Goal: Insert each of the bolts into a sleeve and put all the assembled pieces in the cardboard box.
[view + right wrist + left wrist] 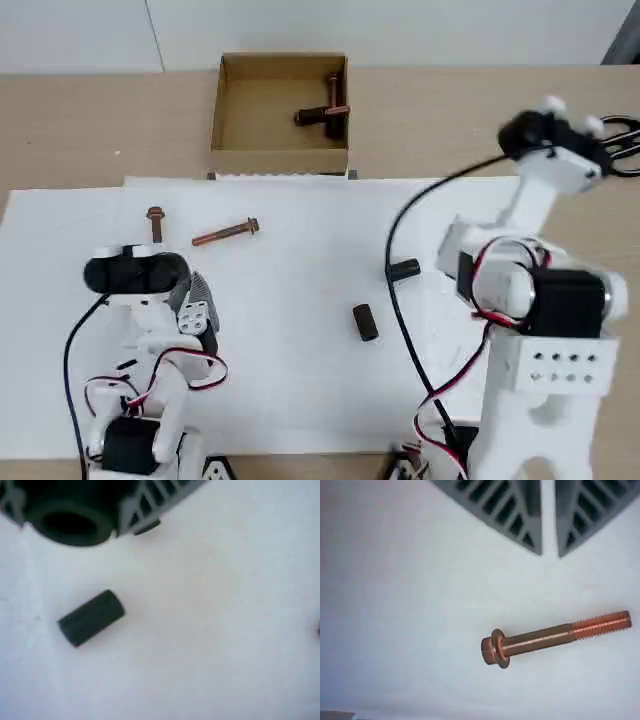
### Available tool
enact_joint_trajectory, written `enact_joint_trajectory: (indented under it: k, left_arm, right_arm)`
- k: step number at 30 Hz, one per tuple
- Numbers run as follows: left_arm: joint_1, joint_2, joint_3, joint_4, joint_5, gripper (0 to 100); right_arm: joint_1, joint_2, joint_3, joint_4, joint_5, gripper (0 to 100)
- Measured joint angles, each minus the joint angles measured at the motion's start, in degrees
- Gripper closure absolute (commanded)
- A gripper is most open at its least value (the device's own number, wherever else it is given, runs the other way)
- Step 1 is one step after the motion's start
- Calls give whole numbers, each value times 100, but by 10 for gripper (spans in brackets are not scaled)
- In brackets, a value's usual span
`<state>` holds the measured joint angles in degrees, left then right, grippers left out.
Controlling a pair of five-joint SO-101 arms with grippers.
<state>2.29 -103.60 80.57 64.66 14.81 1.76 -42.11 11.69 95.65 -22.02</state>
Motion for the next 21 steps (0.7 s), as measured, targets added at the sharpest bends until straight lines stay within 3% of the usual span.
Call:
enact_joint_trajectory:
  k: [8, 12, 21]
  left_arm:
    - [0, 1292, -1415, 360, -176, 994]
    - [-9, 2690, -2400, 536, -299, 994]
    - [-308, 6356, -4756, 1336, -1538, 994]
  right_arm:
    - [721, -1240, 1582, -211, 0, 996]
    - [879, -1679, 1969, -211, 0, 996]
    - [1582, -2224, 2602, -211, 0, 996]
